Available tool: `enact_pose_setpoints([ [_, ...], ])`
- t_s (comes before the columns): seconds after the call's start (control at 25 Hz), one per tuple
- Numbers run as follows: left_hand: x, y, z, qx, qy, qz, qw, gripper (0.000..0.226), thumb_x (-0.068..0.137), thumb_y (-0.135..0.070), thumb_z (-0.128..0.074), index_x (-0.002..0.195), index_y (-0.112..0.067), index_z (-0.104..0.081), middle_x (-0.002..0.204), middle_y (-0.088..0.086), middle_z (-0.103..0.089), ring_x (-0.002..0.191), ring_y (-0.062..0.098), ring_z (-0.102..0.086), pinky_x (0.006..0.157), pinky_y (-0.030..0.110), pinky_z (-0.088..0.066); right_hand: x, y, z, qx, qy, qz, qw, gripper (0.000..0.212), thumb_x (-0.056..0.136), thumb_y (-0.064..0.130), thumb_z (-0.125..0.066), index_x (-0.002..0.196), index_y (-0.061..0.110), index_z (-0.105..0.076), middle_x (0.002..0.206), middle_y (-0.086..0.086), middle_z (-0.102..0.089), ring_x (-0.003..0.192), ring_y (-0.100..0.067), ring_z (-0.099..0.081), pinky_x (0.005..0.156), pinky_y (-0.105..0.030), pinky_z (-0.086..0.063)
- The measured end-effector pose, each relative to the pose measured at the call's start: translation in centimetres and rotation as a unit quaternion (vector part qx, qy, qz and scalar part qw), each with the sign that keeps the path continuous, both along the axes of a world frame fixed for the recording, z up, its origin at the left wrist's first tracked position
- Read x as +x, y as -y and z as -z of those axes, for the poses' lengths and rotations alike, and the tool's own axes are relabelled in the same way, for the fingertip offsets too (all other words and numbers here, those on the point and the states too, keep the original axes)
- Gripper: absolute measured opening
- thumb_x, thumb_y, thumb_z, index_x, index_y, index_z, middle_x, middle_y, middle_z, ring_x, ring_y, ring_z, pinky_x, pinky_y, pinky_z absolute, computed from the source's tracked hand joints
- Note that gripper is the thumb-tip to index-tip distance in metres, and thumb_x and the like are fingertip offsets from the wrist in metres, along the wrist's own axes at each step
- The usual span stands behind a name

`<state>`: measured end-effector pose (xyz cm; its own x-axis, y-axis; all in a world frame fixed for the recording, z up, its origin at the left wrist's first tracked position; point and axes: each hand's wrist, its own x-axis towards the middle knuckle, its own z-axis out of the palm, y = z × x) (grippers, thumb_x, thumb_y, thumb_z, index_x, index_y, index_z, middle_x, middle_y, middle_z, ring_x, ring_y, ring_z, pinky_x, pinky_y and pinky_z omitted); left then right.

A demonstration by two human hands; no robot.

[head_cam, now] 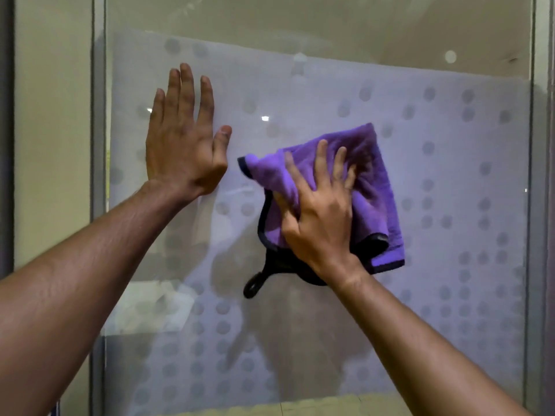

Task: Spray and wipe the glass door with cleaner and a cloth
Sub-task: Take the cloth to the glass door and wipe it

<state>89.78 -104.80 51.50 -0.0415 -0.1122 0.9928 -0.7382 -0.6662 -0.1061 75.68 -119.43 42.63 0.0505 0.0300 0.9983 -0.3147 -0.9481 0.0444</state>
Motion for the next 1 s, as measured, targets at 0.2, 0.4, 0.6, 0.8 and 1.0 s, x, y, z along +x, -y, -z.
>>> enact_pose_setpoints([
  [0.2,-0.4,-0.1,0.1,0.000,-0.004,0.007,1.000,0.071,0.095,-0.044,-0.029,0.153,-0.011,-0.007,0.161,0.019,-0.001,0.150,0.029,0.000,0.121,0.043,-0.004,-2.8,2.8,3.4,-0.142,-0.085,0.070,0.984,0.050,0.094,0.044,-0.049,0.142,0.031,-0.050,0.155,-0.019,-0.034,0.143,-0.047,-0.027,0.112,-0.066,-0.020],
  [0.4,-0.5,0.0,0.6,0.008,-0.003,0.004,1.000,0.071,0.095,-0.045,-0.026,0.154,-0.010,-0.005,0.161,0.019,0.002,0.150,0.028,0.003,0.122,0.043,-0.003,-1.7,2.1,0.9,0.061,0.051,0.031,0.996,0.060,0.086,0.027,-0.059,0.144,0.030,-0.046,0.160,-0.018,-0.025,0.147,-0.047,-0.014,0.116,-0.067,-0.008],
  [0.6,-0.4,0.0,0.5,0.002,0.000,0.006,1.000,0.071,0.095,-0.044,-0.028,0.154,-0.011,-0.006,0.161,0.019,0.000,0.150,0.029,0.001,0.122,0.042,-0.003,0.2,-0.8,4.2,-0.054,-0.060,0.024,0.996,0.066,0.081,0.038,-0.058,0.145,0.032,-0.045,0.160,-0.019,-0.025,0.146,-0.047,-0.018,0.115,-0.065,-0.013],
  [0.8,-0.1,-0.1,0.5,0.007,0.001,0.011,1.000,0.072,0.095,-0.048,-0.025,0.154,-0.012,-0.005,0.162,0.018,0.001,0.150,0.027,0.002,0.121,0.042,-0.002,-3.9,4.1,6.7,-0.069,-0.059,0.053,0.995,0.058,0.087,0.035,-0.056,0.144,0.032,-0.047,0.158,-0.021,-0.026,0.147,-0.044,-0.019,0.115,-0.065,-0.017],
  [1.0,-0.3,-0.1,0.6,0.006,0.003,0.012,1.000,0.072,0.094,-0.049,-0.023,0.153,-0.011,-0.005,0.161,0.019,0.001,0.150,0.028,0.002,0.121,0.043,-0.002,-5.0,6.6,2.1,0.149,0.111,0.034,0.982,0.064,0.085,0.024,-0.059,0.147,0.022,-0.042,0.158,-0.028,-0.019,0.148,-0.045,-0.013,0.119,-0.061,-0.008],
])
